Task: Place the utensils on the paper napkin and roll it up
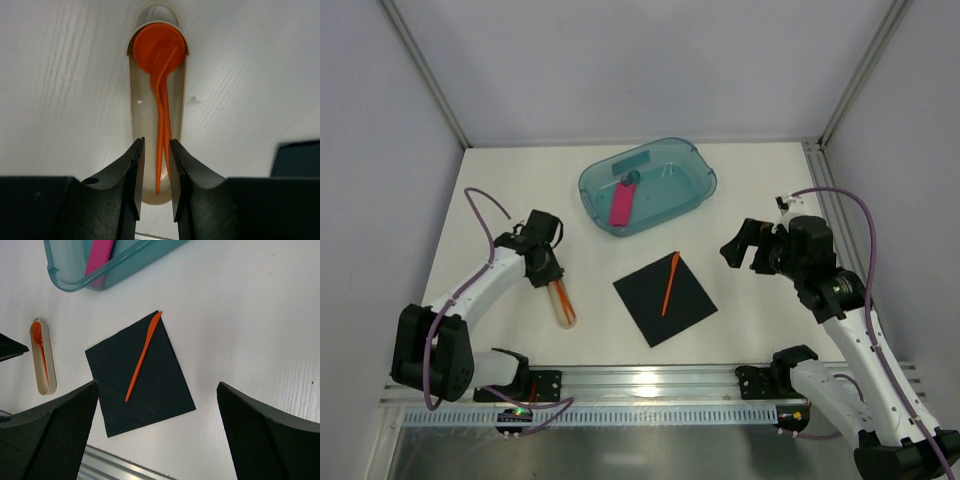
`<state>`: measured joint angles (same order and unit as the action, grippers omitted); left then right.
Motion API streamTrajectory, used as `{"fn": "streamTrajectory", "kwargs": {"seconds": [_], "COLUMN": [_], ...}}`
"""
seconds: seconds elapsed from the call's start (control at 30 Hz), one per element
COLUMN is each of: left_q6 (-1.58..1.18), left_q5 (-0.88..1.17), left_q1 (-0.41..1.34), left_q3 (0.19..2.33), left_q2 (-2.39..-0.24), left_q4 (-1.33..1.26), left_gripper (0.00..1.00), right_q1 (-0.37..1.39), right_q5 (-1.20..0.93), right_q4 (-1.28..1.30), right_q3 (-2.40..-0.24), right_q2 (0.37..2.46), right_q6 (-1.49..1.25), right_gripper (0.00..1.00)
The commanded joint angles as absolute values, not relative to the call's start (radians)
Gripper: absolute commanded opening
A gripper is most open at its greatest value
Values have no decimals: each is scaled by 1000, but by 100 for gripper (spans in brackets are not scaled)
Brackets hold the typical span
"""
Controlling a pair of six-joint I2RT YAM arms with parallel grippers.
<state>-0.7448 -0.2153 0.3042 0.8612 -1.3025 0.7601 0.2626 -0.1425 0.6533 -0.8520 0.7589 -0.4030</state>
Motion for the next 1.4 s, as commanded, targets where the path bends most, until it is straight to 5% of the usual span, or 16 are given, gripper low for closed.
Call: {"fn": "streamTrajectory", "kwargs": {"seconds": [0.0,1.37], "left_q6": [-775,-793], "left_q5": [-199,-187], "left_q1": [301,301], "left_q3": [830,707], "left_q2": [-1318,-1347], "left_q4": [677,558], "left_gripper": [29,24], "right_q1": [267,268], "right_q5": [-156,-167], "right_q4": [638,635], "right_q3": [-848,-828], "right_q2": [739,735], "right_q6": [-408,-429], "right_gripper": [100,100]}}
